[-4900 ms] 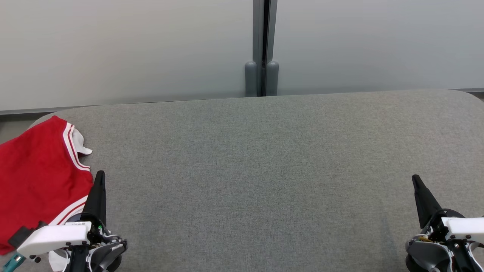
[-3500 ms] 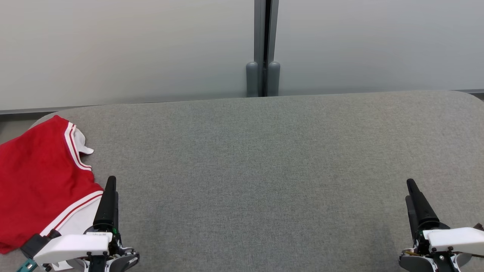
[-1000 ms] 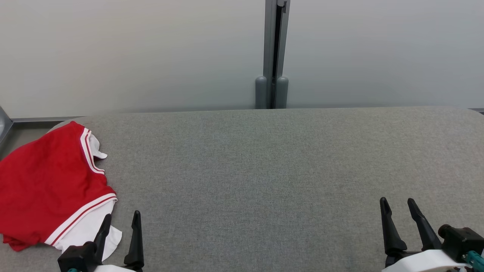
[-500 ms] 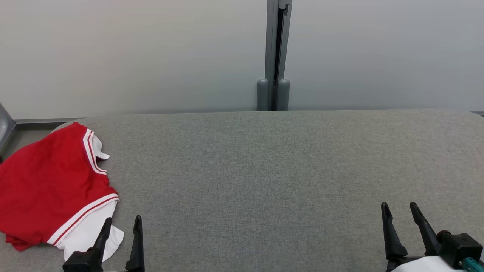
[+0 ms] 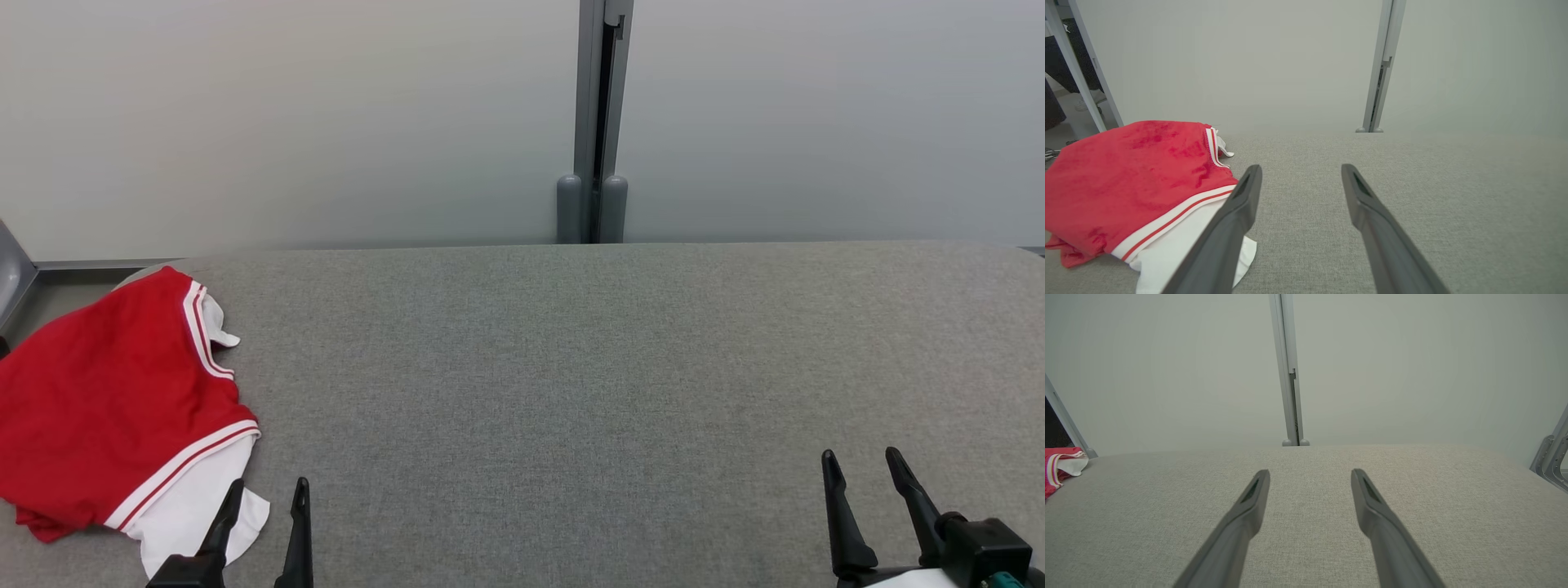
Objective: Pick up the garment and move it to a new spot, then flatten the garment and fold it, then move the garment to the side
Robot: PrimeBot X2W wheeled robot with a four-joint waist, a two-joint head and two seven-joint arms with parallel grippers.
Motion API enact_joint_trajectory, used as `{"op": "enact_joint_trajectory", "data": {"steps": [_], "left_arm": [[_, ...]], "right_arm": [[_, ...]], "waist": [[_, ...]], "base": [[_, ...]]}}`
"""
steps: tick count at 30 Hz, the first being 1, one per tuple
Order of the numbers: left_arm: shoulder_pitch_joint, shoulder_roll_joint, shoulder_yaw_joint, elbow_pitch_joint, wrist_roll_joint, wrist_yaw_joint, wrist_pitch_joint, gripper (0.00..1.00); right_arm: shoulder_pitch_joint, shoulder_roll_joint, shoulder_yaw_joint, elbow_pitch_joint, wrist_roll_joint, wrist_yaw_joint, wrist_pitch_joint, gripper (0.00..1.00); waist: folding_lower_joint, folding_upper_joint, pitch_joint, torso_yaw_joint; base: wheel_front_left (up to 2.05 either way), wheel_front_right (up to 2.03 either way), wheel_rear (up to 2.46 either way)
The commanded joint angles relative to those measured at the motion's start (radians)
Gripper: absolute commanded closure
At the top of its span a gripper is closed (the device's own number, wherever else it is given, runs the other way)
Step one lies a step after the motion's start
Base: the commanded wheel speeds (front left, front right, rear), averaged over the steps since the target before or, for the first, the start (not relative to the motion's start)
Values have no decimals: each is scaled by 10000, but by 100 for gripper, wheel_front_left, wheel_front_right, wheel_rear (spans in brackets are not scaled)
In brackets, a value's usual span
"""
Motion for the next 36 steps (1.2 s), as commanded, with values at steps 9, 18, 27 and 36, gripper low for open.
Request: {"op": "enact_joint_trajectory", "data": {"steps": [9, 18, 27, 36], "left_arm": [[101, -41, 195, 114, 386, -149, -114, 0], [0, -93, 288, 179, 440, -224, -114, 0], [-121, 39, 424, 310, 526, -403, -112, 0], [45, 282, 756, 468, 485, -467, -112, 0]], "right_arm": [[149, 37, -92, 134, -242, 22, -156, 0], [132, 67, -160, 150, -244, 20, -150, 0], [432, 108, -161, 107, -99, 20, -150, 0], [213, 152, 603, 149, 185, 22, -149, 0]], "waist": [[0, -1, -11, -29], [0, -1, -16, 3], [0, -1, -276, 1372], [0, -1, -526, 3662]], "base": [[0, 0, 0], [0, 0, 0], [0, 0, 0], [0, 0, 0]]}}
